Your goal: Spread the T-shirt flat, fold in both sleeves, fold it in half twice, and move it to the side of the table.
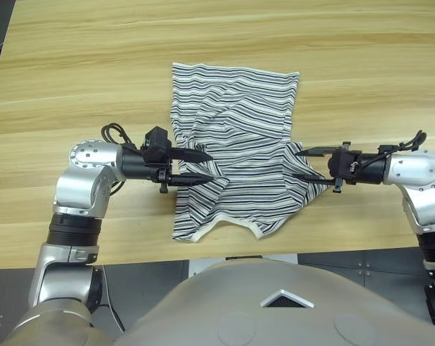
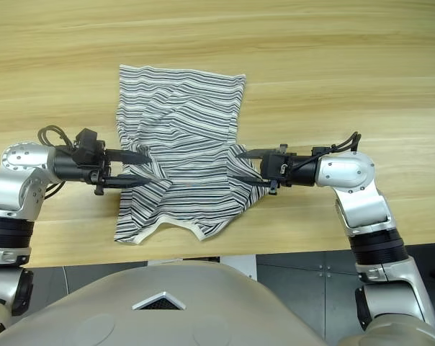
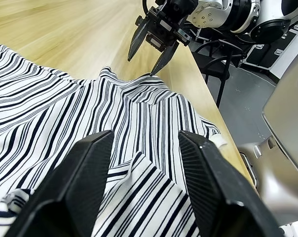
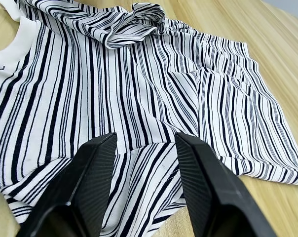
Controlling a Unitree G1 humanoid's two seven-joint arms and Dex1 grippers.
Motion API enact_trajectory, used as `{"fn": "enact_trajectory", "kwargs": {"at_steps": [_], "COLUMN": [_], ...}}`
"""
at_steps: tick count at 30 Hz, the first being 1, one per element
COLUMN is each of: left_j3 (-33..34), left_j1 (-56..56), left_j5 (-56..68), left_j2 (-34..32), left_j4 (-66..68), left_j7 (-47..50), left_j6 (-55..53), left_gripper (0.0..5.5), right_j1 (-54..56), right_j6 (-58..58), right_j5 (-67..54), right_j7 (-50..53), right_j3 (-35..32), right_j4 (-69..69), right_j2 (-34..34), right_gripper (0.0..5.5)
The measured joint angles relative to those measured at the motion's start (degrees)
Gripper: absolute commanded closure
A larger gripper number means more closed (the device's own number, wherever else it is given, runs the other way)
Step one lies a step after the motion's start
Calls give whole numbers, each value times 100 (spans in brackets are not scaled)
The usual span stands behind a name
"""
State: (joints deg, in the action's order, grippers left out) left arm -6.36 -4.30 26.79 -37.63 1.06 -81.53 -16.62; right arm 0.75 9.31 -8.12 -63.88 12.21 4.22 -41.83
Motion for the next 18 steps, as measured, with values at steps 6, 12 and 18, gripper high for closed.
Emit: {"fn": "enact_trajectory", "kwargs": {"at_steps": [6, 12, 18], "left_j3": [344, 611, 611], "left_j1": [-28, -197, -108], "left_j5": [-3, -8, -69], "left_j2": [139, 327, 354], "left_j4": [228, 450, 450], "left_j7": [330, 655, 789], "left_j6": [366, 563, 715], "left_gripper": [274, 274, 274], "right_j1": [209, 434, 195], "right_j6": [-2362, -4741, -4810], "right_j5": [-1402, -1888, -1669], "right_j7": [-395, -789, -635], "right_j3": [-581, -347, 69], "right_j4": [-390, -672, -436], "right_j2": [-213, -665, -621], "right_gripper": [333, 333, 333]}}
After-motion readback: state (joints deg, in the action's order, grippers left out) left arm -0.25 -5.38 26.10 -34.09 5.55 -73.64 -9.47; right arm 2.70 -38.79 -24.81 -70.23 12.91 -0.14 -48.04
